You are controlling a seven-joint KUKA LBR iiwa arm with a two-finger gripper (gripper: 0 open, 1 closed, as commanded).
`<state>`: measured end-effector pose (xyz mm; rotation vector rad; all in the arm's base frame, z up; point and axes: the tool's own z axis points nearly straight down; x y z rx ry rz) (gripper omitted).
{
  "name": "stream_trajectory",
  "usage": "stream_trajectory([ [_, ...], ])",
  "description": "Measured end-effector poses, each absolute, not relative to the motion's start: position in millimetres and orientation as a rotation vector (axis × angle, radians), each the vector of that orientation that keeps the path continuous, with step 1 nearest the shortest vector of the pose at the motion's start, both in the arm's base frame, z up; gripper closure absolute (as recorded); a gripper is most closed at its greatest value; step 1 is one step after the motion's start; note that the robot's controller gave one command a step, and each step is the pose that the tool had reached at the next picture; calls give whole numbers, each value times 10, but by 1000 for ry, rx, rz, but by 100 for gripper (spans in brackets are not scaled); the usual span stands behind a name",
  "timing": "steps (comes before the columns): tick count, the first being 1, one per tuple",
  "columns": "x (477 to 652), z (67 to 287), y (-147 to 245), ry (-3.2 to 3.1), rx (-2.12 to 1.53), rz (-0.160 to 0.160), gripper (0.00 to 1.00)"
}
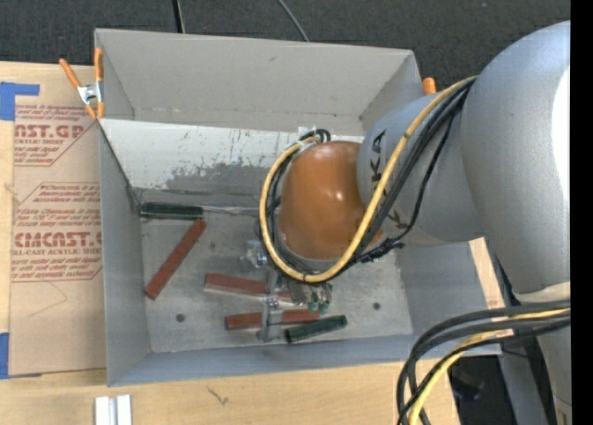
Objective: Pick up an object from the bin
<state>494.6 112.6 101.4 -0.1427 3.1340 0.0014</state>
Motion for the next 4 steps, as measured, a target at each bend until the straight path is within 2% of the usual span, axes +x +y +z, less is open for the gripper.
stream_trajectory([
  [1, 4933, 720, 1031, 3140, 159, 0, 0],
  [2, 4858, 709, 918, 3133, 34, 4, 0],
  [3, 4926, 714, 1033, 3138, 159, 2, 0],
  [4, 4854, 702, 923, 3143, 34, 0, 100],
])
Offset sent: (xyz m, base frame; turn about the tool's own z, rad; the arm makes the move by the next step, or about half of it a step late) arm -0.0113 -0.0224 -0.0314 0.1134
